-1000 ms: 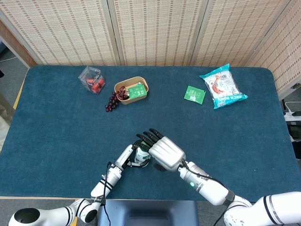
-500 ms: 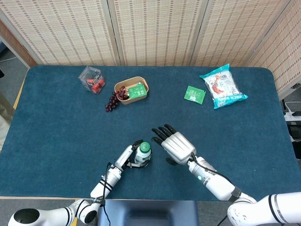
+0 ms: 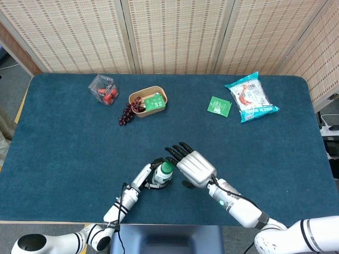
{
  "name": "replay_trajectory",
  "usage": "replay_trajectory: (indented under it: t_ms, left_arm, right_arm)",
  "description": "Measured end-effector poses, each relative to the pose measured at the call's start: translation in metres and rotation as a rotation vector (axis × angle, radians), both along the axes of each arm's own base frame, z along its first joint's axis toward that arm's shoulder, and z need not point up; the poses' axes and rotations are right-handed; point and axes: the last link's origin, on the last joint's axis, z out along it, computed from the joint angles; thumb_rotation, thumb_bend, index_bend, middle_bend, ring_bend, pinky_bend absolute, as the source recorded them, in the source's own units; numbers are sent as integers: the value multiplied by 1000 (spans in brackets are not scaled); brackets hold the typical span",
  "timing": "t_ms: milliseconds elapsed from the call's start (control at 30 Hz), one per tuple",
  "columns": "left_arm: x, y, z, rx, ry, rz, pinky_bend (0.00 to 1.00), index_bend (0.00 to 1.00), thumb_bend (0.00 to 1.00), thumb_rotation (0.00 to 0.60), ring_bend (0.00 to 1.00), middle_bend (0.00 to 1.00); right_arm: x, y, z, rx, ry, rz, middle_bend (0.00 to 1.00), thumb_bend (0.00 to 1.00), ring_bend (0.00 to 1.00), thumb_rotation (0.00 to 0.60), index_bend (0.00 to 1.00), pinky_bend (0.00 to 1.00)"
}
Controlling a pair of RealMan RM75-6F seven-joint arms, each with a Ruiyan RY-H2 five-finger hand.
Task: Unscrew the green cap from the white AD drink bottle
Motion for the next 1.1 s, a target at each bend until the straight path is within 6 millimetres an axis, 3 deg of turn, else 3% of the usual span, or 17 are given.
replay_trajectory:
  t_ms: [300,633,1100]
  left_arm:
    - [0,1,0,-8,-6,0,0,601,829,600,203,682]
    - [-2,0,-3,-71,-4,-7,0,631,992,600,297,771]
    - [-4,-1,-4,-124,13,-1,0,637,1000,600,320,791]
  right_arm:
    - [4,6,-3,15,3,27,0,196,0,600,184,0]
    - [8,19,-7,45,14,71,0,196,0,600,190,0]
    - [17,33,-1,40,-25,137,0,196,0,600,156,0]
